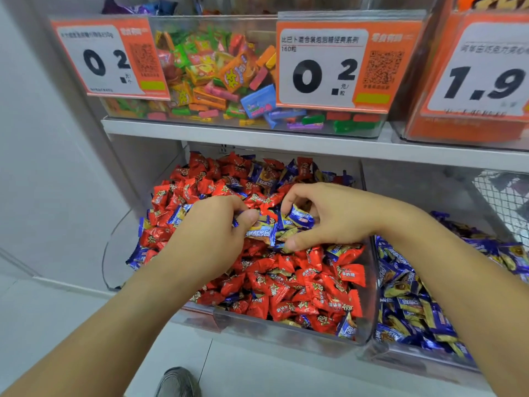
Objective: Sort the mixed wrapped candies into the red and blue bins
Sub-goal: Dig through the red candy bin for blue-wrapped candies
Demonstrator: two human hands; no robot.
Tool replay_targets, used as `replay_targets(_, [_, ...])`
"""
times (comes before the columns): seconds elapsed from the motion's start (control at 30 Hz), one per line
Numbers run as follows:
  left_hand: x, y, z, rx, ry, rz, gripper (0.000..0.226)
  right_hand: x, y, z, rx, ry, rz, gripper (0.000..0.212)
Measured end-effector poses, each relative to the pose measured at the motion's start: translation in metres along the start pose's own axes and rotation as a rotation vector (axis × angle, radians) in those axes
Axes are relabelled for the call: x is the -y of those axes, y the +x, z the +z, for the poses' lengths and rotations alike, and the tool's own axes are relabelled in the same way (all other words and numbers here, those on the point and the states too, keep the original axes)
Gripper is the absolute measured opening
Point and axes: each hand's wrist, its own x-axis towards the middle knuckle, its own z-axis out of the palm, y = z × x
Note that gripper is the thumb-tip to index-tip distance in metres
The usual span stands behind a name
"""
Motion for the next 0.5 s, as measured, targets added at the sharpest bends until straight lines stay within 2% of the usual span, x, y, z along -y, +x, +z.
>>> replay_targets(0.1, [-0.0025, -0.0024, -0.0011, -0.007, 0.005, 0.000, 0.023, 0.0006, 0.0019, 0.0008, -0.003, 0.002, -0.016, 0.046])
replay_targets(0.27, [-0.0023, -0.0040, -0.0011, -0.030, -0.025, -0.026, 0.029, -0.0052, 0.0079, 0.0069, -0.118, 0.044, -0.015, 0.035])
replay_targets(0.5, [-0.0050, -0.0037, -0.0077, -0.088, -0.215, -0.119, 0.029, -0.0068, 0.0020, 0.0023, -0.258, 0.371, 0.003, 0.033])
